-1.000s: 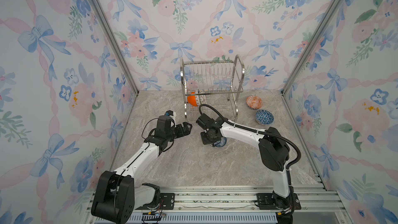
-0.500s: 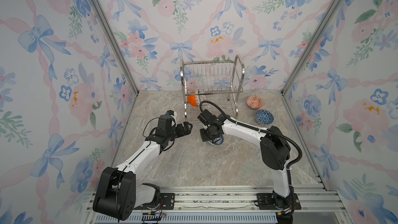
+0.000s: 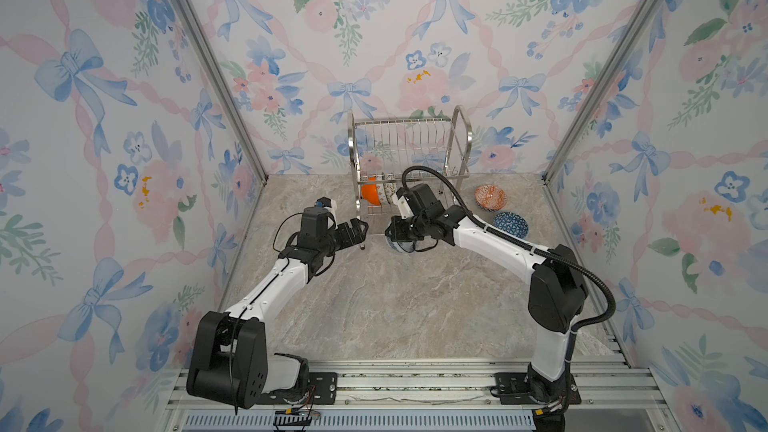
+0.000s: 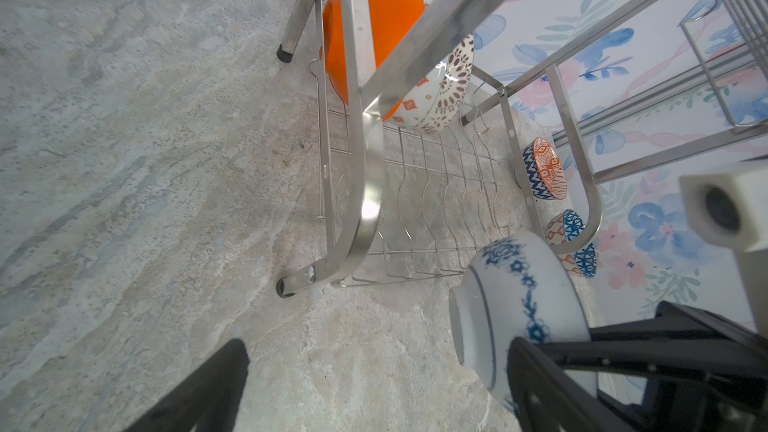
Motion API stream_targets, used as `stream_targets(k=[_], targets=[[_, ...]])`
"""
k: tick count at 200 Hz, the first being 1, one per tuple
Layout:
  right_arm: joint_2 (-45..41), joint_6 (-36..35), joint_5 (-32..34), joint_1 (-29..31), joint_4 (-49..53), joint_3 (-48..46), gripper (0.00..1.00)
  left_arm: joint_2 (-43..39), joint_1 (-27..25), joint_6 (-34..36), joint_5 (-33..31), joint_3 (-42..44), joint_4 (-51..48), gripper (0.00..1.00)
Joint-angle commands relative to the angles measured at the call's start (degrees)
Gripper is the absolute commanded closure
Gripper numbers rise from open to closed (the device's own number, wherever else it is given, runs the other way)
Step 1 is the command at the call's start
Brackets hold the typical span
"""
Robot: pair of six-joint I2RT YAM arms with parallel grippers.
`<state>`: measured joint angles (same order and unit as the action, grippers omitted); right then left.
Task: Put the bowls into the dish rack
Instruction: 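Lift the blue-and-white bowl and tilt it upright toward the rack, then carry the bowl into the rack beside the white bowl while the left holds the rack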
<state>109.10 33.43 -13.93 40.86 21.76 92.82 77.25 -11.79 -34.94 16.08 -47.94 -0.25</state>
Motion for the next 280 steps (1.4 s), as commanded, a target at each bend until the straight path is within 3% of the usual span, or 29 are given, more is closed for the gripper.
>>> stream_targets(k=[1, 23, 76, 188, 221, 280], targets=[[-1.92, 1.99, -2.1, -1.9, -8.15, -0.03, 1.0, 2.68, 0.28, 1.96, 0.85, -2.33, -0.26, 0.02], [-1.94, 5.12, -3.27, -2.8, -12.42, -1.16, 1.0, 5.74, 0.26, 3.27, 0.38, -4.41, -0.54, 0.04], [-0.62, 12.08, -4.81, -4.52, -20.79, -2.98, 1.0, 13.08, -0.36, 4.48, 0.27, -10.31, -1.5, 0.19], [-4.57, 17.61, -3.58, -6.13, -27.62, -11.6, 1.0, 19.22, -6.08, 2.17, -2.85, -15.68, -2.89, 0.23], [-6.17, 17.38, -3.12, -6.93, -27.27, -13.38, 1.0, 20.7, -6.76, 1.97, -3.66, -16.72, -3.61, 0.31], [-7.7, 17.31, -2.32, -8.59, -28.25, -14.59, 1.0, 21.53, -6.69, 3.26, -2.74, -16.77, -5.0, 0.58]])
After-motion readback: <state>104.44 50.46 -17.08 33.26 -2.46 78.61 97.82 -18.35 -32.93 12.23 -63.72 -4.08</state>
